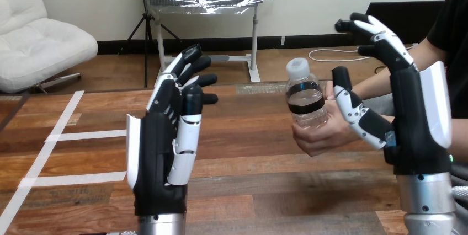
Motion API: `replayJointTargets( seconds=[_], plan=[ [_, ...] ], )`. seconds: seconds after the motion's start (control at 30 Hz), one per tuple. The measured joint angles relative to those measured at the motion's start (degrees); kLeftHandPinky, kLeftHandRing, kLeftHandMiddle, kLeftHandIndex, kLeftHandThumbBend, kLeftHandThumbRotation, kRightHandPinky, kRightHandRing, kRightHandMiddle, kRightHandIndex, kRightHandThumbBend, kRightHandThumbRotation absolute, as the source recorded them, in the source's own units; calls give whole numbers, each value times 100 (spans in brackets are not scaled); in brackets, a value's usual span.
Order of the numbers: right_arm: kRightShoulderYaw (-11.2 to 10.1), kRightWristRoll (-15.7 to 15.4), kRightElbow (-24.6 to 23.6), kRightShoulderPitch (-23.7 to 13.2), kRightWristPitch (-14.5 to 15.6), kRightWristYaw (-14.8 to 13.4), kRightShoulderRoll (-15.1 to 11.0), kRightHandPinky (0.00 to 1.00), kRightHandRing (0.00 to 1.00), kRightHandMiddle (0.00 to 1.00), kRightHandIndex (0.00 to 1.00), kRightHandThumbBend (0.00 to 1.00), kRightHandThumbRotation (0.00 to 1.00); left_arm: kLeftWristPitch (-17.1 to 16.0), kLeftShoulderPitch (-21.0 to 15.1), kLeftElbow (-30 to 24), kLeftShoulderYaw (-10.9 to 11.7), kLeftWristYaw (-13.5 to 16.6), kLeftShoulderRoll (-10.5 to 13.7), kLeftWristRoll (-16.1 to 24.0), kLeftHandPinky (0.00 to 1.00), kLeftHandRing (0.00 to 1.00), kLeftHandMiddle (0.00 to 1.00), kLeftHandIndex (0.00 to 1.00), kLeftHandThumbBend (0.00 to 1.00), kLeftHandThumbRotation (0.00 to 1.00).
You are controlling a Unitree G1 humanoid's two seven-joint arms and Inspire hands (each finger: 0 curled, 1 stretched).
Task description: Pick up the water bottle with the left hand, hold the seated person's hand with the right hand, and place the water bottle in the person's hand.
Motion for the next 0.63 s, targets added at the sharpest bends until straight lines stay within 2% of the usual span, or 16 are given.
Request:
replayJointTargets(
  seconds=[0.63],
  plan=[
    [-5,6,417,0,-202,55,4,69,83,84,74,28,0,-62,37,-22,70,48,3,8,60,69,75,78,42,84]
  ],
)
